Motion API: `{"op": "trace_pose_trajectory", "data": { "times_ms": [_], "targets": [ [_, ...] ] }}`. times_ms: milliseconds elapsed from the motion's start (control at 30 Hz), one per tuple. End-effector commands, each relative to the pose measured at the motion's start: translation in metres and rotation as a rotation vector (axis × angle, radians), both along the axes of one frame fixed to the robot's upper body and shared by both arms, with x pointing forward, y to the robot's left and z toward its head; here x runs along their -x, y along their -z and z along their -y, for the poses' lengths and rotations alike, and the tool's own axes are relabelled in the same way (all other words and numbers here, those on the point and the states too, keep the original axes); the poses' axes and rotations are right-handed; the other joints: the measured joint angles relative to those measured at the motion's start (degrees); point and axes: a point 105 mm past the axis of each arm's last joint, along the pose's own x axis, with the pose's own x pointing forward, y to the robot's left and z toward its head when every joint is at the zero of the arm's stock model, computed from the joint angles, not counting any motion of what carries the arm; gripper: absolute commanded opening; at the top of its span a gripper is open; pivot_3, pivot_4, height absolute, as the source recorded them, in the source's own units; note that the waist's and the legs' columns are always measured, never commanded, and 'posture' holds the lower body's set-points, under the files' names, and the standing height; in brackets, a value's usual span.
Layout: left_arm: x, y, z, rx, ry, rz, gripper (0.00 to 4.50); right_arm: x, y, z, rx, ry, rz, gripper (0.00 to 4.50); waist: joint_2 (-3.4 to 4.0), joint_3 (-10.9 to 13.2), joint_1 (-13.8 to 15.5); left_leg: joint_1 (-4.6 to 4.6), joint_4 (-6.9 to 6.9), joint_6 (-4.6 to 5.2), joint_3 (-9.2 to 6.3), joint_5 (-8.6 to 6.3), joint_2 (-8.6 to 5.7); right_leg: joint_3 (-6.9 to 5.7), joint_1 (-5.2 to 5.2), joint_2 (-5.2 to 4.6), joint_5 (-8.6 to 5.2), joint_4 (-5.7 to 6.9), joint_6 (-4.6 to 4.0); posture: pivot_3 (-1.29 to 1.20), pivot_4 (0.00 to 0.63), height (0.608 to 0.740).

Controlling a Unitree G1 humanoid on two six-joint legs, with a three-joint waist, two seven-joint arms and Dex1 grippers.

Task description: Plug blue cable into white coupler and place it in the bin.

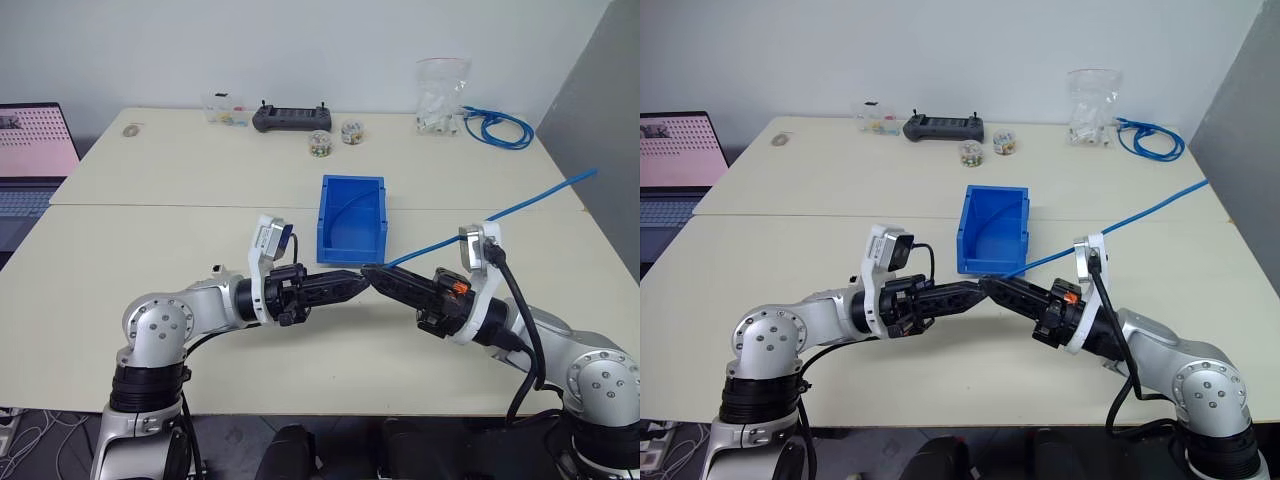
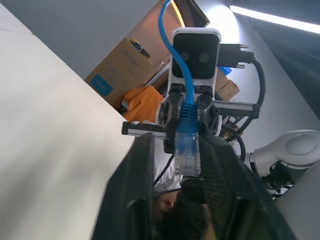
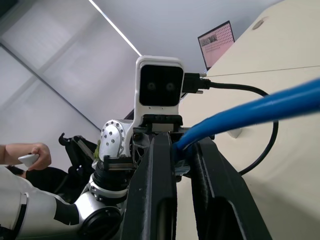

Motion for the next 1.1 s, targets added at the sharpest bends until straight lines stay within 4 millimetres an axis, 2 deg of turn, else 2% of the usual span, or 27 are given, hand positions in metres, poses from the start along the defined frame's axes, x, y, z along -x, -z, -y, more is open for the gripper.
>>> {"op": "trace_pose_trajectory", "data": {
  "times_ms": [33,367,567,700,767,933,1000,1100],
  "targets": [
    [-0.002,-0.005,-0.006,-0.003,-0.032,0.04,2.46,0.011,-0.008,-0.007,-0.017,-0.069,0.033,0.11,0.0,0.0,0.0,0.0,0.0,0.0,0.0,0.0,0.0,0.0,0.0,0.0,0.0,0.0,0.0,0.0,0.15,0.74],
    [0.007,-0.001,-0.028,-0.103,-0.082,0.092,4.49,-0.002,0.0,-0.002,0.013,-0.023,0.03,0.11,0.02,0.01,0.0,-0.01,-0.05,0.0,0.0,0.0,0.02,0.01,-0.03,0.0,0.0,-0.07,0.0,0.0,0.15,0.74],
    [0.018,0.007,-0.048,-0.207,-0.157,0.141,4.5,-0.011,0.002,0.004,0.025,0.008,0.039,0.11,0.06,0.04,-0.05,-0.03,-0.12,0.0,0.02,0.0,0.03,0.03,-0.06,0.0,0.0,-0.14,-0.01,0.0,0.15,0.74],
    [0.031,0.038,-0.064,-0.404,-0.223,0.204,4.5,-0.014,0.005,0.005,0.042,0.013,0.046,0.11,0.08,0.05,-0.24,-0.12,-0.13,0.0,0.06,0.0,0.04,0.08,-0.18,-0.02,-0.01,-0.17,-0.01,0.0,0.15,0.74],
    [0.034,0.057,-0.079,-0.516,-0.283,0.244,4.5,-0.015,0.007,0.004,0.049,0.012,0.047,0.11,0.09,0.06,-0.34,-0.15,-0.15,0.0,0.08,0.0,0.03,0.09,-0.21,-0.03,-0.01,-0.18,-0.02,0.0,0.15,0.74],
    [0.039,0.089,-0.124,-0.772,-0.347,0.342,4.5,-0.017,0.012,0.001,0.064,0.0,0.046,0.11,0.14,0.09,-0.25,-0.2,-0.23,0.0,0.13,-0.01,0.08,0.11,-0.33,-0.03,-0.03,-0.2,-0.08,0.0,0.15,0.74],
    [0.036,0.095,-0.151,-0.883,-0.384,0.381,4.5,-0.017,0.013,0.001,0.07,-0.005,0.047,0.11,0.15,0.1,-0.04,-0.21,-0.23,0.0,0.13,-0.01,0.08,0.11,-0.35,-0.03,-0.05,-0.19,-0.11,0.0,0.15,0.74],
    [0.028,0.098,-0.18,-0.992,-0.422,0.427,4.5,-0.018,0.014,0.0,0.074,-0.006,0.05,0.11,0.17,0.11,0.48,-0.24,-0.24,0.01,0.13,-0.01,0.1,0.09,-0.4,-0.03,-0.06,-0.19,-0.12,0.0,0.15,0.74]
  ]
}}
